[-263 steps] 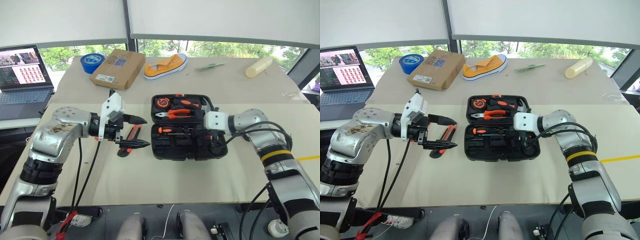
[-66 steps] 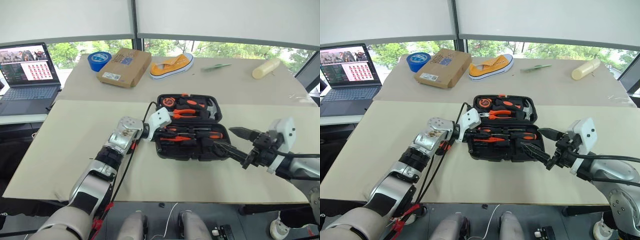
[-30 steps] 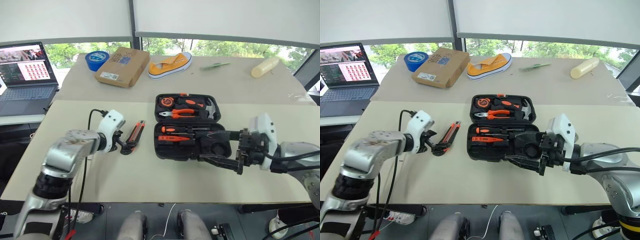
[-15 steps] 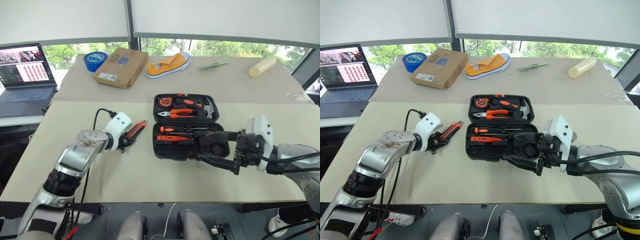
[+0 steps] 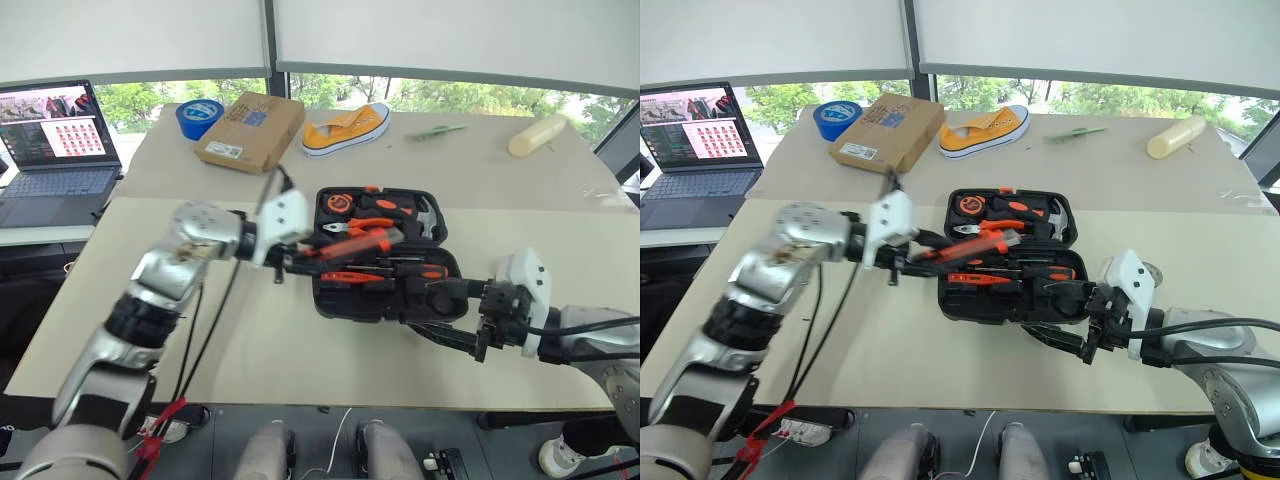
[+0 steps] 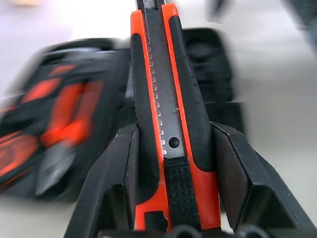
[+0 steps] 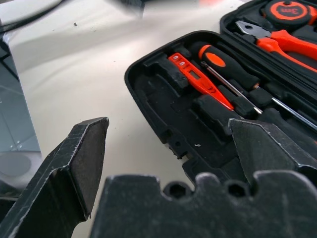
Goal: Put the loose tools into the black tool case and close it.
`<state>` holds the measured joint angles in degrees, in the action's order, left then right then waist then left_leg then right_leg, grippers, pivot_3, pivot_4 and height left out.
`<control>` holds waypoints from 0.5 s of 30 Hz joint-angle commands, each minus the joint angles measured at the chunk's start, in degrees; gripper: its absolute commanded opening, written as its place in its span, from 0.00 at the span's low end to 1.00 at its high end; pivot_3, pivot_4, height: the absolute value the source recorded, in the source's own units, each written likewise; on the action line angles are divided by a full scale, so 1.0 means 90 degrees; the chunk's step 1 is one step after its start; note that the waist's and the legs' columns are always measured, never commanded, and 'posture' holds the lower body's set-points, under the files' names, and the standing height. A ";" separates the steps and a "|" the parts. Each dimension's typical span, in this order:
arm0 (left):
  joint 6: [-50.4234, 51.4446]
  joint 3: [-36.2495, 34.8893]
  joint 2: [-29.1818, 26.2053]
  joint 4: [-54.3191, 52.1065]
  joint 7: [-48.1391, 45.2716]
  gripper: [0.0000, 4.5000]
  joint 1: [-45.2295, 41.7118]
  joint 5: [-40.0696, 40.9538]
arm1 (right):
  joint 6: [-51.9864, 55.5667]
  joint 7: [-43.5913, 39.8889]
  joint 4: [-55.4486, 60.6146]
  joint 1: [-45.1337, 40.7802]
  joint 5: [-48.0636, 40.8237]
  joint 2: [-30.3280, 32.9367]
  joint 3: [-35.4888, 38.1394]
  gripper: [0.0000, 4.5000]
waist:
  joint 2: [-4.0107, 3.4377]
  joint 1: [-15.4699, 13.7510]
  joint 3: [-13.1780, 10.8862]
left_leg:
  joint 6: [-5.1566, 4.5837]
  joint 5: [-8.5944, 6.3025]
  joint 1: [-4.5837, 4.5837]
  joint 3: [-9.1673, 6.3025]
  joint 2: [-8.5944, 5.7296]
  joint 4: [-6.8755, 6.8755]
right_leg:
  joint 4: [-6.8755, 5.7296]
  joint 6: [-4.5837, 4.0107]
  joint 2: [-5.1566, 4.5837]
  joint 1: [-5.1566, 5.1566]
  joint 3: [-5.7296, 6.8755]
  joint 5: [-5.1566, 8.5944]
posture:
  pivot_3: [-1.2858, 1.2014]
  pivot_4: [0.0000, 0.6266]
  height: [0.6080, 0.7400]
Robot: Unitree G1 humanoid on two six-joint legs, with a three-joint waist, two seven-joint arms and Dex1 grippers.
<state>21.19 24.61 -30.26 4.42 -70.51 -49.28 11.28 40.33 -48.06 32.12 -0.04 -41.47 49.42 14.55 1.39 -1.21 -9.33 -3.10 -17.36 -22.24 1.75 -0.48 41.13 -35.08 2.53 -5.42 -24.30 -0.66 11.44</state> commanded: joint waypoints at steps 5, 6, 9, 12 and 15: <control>0.0455 0.0594 0.0720 0.0949 -0.0455 0.37 -0.0524 -0.0436 | -0.0035 0.0378 0.0407 0.0288 -0.0261 -0.0330 0.0438 1.00 | -0.0001 0.0066 0.0000 | -0.0006 -0.0002 -0.0001 -0.0001 0.0008 -0.0003 | -0.0001 0.0000 0.0009 -0.0003 -0.0004 0.0000 | 0.52 0.24 0.96; 0.0437 0.0632 0.0749 0.0985 -0.0502 0.37 -0.0535 -0.0500 | -0.0041 0.0411 0.0427 0.0317 -0.0244 -0.0352 0.0446 1.00 | -0.0001 0.0062 0.0000 | -0.0007 -0.0003 -0.0002 -0.0002 0.0010 -0.0002 | -0.0001 0.0000 0.0010 -0.0004 -0.0003 0.0001 | 0.52 0.24 0.96; 0.0267 0.0745 0.0767 0.1095 -0.0574 0.37 -0.0526 -0.0727 | -0.0039 0.0528 0.0452 0.0326 -0.0311 -0.0413 0.0499 1.00 | -0.0001 0.0071 0.0000 | -0.0009 -0.0004 -0.0005 0.0000 0.0023 -0.0001 | 0.0000 0.0001 0.0011 -0.0008 -0.0006 0.0001 | 0.52 0.24 0.96; 0.0341 0.0784 0.0878 0.1302 -0.0476 0.37 -0.0581 -0.0934 | -0.0049 0.0600 0.0429 0.0288 -0.0331 -0.0434 0.0480 1.00 | -0.0001 0.0060 0.0000 | -0.0009 -0.0004 -0.0003 0.0001 0.0024 0.0001 | -0.0001 0.0000 0.0012 -0.0007 -0.0007 0.0001 | 0.52 0.24 0.96; 0.0374 0.0794 0.0964 0.1461 -0.0491 0.37 -0.0644 -0.1038 | -0.0075 0.0627 0.0399 0.0271 -0.0311 -0.0437 0.0433 1.00 | -0.0001 0.0045 0.0000 | -0.0011 -0.0006 -0.0006 0.0000 0.0023 0.0006 | -0.0001 0.0001 0.0011 -0.0006 -0.0005 0.0001 | 0.52 0.24 0.96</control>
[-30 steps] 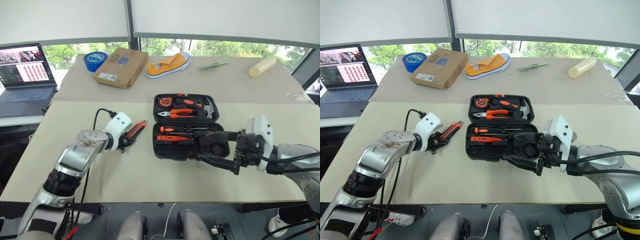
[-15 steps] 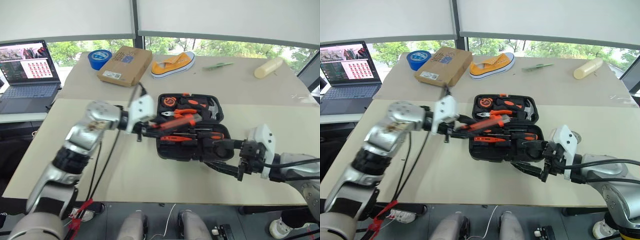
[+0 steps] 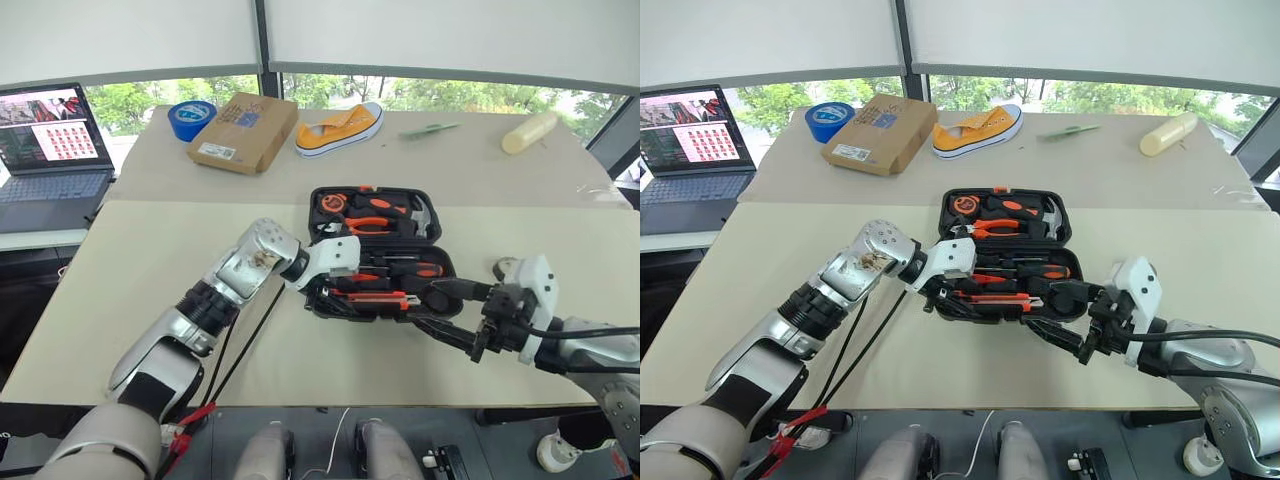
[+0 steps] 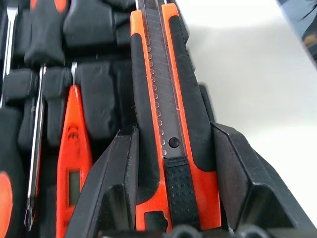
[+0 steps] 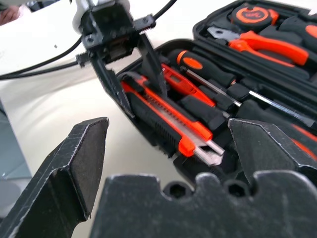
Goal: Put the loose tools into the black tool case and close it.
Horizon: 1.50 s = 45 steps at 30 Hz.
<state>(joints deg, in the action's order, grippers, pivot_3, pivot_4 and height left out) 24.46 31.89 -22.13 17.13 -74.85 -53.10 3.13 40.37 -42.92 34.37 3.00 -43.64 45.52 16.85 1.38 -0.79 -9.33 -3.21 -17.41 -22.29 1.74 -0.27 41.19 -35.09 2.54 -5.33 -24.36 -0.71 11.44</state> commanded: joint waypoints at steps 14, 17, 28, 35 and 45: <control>0.0541 -0.0653 -0.0061 -0.0502 -0.0369 0.92 -0.0306 0.0356 | -0.0194 0.0006 0.0115 0.0035 0.0048 -0.0019 0.0099 1.00 | -0.0001 0.0010 0.0000 | -0.0005 -0.0003 0.0000 0.0000 0.0008 0.0006 | -0.0002 0.0000 0.0001 0.0001 -0.0001 0.0000 | 0.52 0.24 0.96; 0.0333 -0.0604 -0.0082 -0.0412 -0.0358 0.75 -0.0223 0.0243 | -0.0218 -0.0013 0.0088 0.0018 0.0085 -0.0011 0.0078 1.00 | -0.0001 0.0005 0.0000 | -0.0005 -0.0003 0.0001 0.0000 0.0008 0.0006 | -0.0002 0.0000 0.0002 0.0001 -0.0001 0.0000 | 0.52 0.24 0.96; -0.0358 -0.0382 0.0021 -0.0144 -0.0332 0.01 -0.0100 -0.0043 | -0.0261 0.0022 0.0125 0.0043 0.0187 -0.0064 0.0100 1.00 | -0.0001 0.0007 0.0001 | -0.0005 -0.0003 0.0000 0.0001 0.0006 0.0008 | -0.0002 0.0000 0.0002 0.0001 -0.0001 0.0000 | 0.52 0.24 0.96; -0.1052 0.0215 0.0142 0.0324 -0.0151 0.01 0.0000 -0.0768 | -0.0331 0.0113 -0.0018 0.0041 0.0355 -0.0090 0.0145 1.00 | -0.0003 -0.0009 0.0002 | -0.0005 -0.0003 0.0001 0.0001 0.0005 0.0009 | -0.0001 0.0000 0.0002 0.0004 0.0000 0.0000 | 0.52 0.24 0.96; -0.1362 0.0156 0.0348 0.0726 -0.0008 0.01 0.0027 -0.1036 | -0.0339 0.0142 -0.0145 -0.0079 0.0455 -0.0162 0.0099 1.00 | -0.0004 -0.0056 0.0004 | -0.0009 -0.0006 0.0017 0.0001 0.0005 0.0019 | 0.0004 0.0001 -0.0001 0.0022 -0.0002 0.0000 | 0.52 0.24 0.96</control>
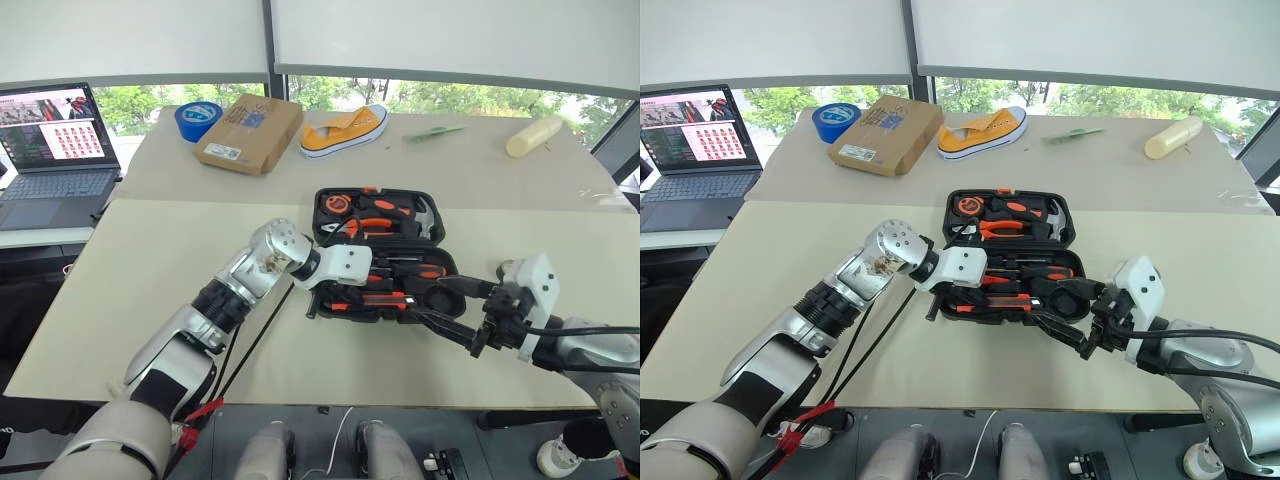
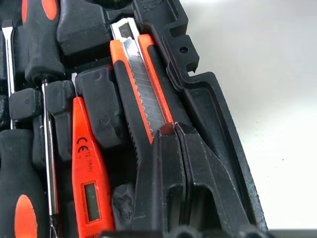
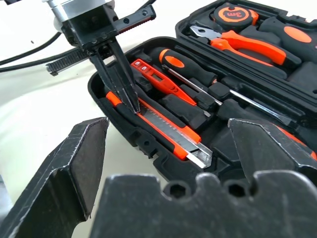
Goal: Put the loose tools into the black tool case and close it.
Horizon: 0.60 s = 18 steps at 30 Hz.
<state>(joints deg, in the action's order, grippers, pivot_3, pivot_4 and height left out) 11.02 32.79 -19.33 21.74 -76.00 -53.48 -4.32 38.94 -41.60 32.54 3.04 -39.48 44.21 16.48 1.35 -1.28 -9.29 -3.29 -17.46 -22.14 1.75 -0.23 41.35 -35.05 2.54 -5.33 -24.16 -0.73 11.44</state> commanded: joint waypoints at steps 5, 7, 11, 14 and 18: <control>0.0712 -0.0660 0.0184 -0.0009 0.0027 0.01 -0.0215 0.0440 | -0.0192 -0.0014 0.0022 -0.0102 -0.0012 -0.0019 0.0163 1.00 | 0.0000 0.0004 0.0000 | 0.0000 0.0000 -0.0005 0.0000 0.0001 0.0010 | -0.0002 0.0000 0.0000 -0.0005 0.0000 0.0000 | 0.52 0.24 0.96; 0.0933 -0.0846 0.0275 -0.0035 0.0051 0.01 -0.0350 0.0606 | -0.0211 -0.0021 -0.0028 -0.0128 0.0006 -0.0022 0.0155 1.00 | 0.0000 0.0014 0.0000 | 0.0000 0.0000 -0.0012 0.0000 0.0002 0.0011 | -0.0004 0.0000 0.0002 -0.0015 0.0000 0.0000 | 0.52 0.24 0.96; 0.0751 -0.0640 0.0318 0.0044 0.0049 0.01 -0.0346 0.0379 | -0.0221 0.0006 -0.0077 -0.0200 0.0040 -0.0051 0.0082 1.00 | 0.0000 0.0019 0.0000 | -0.0001 -0.0001 -0.0019 -0.0001 0.0001 0.0009 | -0.0007 0.0000 0.0003 -0.0019 0.0003 0.0000 | 0.52 0.24 0.96; 0.0287 -0.0381 0.0386 0.0255 0.0205 0.01 -0.0242 0.0069 | -0.0206 0.0033 -0.0054 -0.0224 0.0063 -0.0081 0.0038 1.00 | -0.0001 0.0030 0.0000 | -0.0003 -0.0002 -0.0017 0.0000 -0.0001 0.0008 | -0.0006 0.0000 0.0003 -0.0015 0.0002 0.0000 | 0.52 0.24 0.96; -0.0231 -0.0073 0.0528 0.0688 0.0400 0.01 -0.0146 -0.0308 | -0.0170 0.0059 -0.0008 -0.0157 0.0052 -0.0093 0.0111 1.00 | 0.0000 0.0022 0.0000 | -0.0003 -0.0002 -0.0018 0.0000 -0.0002 0.0008 | -0.0006 0.0000 0.0003 -0.0016 0.0002 0.0000 | 0.52 0.24 0.96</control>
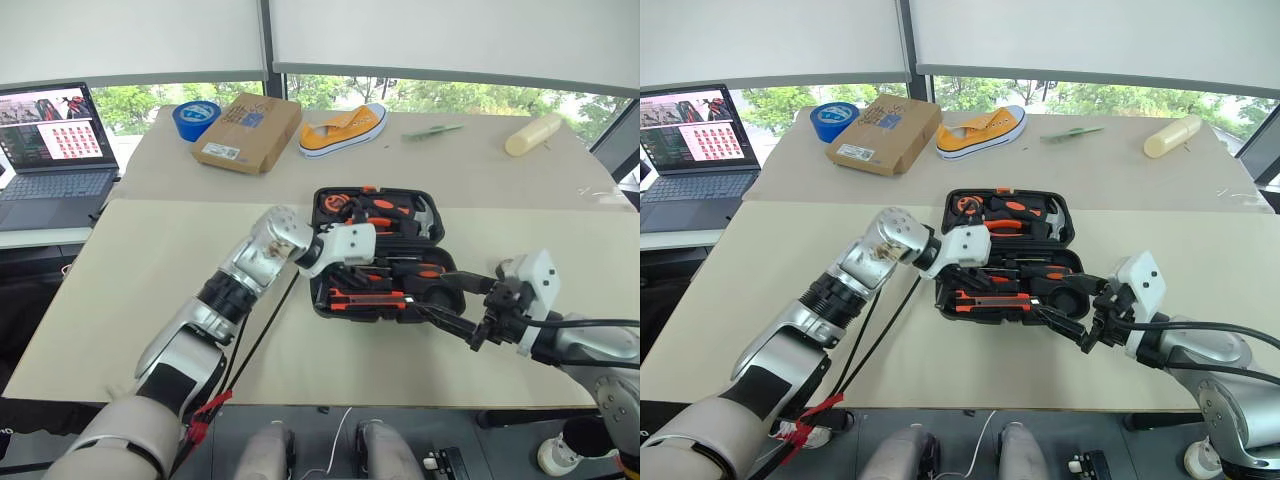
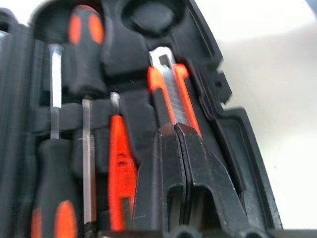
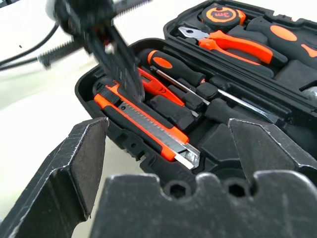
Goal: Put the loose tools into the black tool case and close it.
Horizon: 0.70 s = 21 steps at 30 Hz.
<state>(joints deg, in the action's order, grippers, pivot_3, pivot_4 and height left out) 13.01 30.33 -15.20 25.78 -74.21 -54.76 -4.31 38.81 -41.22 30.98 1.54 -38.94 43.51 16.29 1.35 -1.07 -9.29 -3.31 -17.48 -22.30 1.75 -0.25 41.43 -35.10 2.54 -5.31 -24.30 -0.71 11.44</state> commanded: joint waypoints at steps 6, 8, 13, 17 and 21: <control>-0.1050 0.0213 0.0358 0.1258 0.0807 0.01 -0.0193 -0.0660 | -0.0107 0.0067 0.0324 0.0189 -0.0082 -0.0006 0.0276 1.00 | 0.0000 -0.0073 0.0000 | -0.0006 -0.0003 0.0010 -0.0001 0.0001 0.0022 | 0.0008 0.0001 -0.0005 0.0019 0.0001 0.0000 | 0.52 0.24 0.96; -0.1132 0.0131 0.0368 0.1314 0.0804 0.01 -0.0191 -0.0605 | -0.0091 0.0085 0.0385 0.0253 -0.0119 -0.0004 0.0325 1.00 | 0.0000 -0.0088 0.0001 | -0.0011 -0.0007 0.0011 -0.0001 0.0001 0.0028 | 0.0007 0.0010 -0.0009 0.0024 -0.0002 -0.0006 | 0.52 0.24 0.96; -0.0644 -0.0601 0.0157 0.0381 0.0364 0.01 0.0022 0.0293 | -0.0101 0.0066 0.0460 0.0508 -0.0117 0.0061 0.0570 1.00 | 0.0000 -0.0074 0.0000 | -0.0014 -0.0008 0.0008 0.0001 0.0002 0.0034 | 0.0003 0.0015 -0.0009 0.0018 -0.0008 -0.0013 | 0.52 0.24 0.96; 0.0385 -0.1748 -0.0319 -0.0894 0.0184 0.26 0.0270 0.1486 | -0.0079 0.0011 0.0188 0.0791 -0.0036 0.0197 0.1126 1.00 | -0.0003 0.0018 0.0000 | -0.0013 -0.0008 -0.0012 -0.0001 0.0011 0.0033 | -0.0009 0.0014 0.0003 -0.0011 -0.0008 -0.0012 | 0.52 0.24 0.96; 0.2098 -0.2648 -0.1541 -0.2206 -0.0333 0.59 0.0659 0.2605 | -0.0187 -0.0781 -0.0552 0.1428 0.0119 0.0750 0.2189 1.00 | -0.0011 0.0066 0.0002 | -0.0015 -0.0009 -0.0016 0.0000 0.0011 0.0029 | -0.0021 0.0015 -0.0001 -0.0010 -0.0010 -0.0012 | 0.52 0.24 0.96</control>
<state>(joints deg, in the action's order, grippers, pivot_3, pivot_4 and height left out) 26.86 9.69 -26.85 10.93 -75.15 -50.07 14.73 38.78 -45.40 27.63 13.71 -38.44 48.78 30.83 1.25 -0.47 -9.27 -3.49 -17.58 -22.37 1.76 -0.14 41.66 -35.25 2.68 -5.30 -24.34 -0.81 11.34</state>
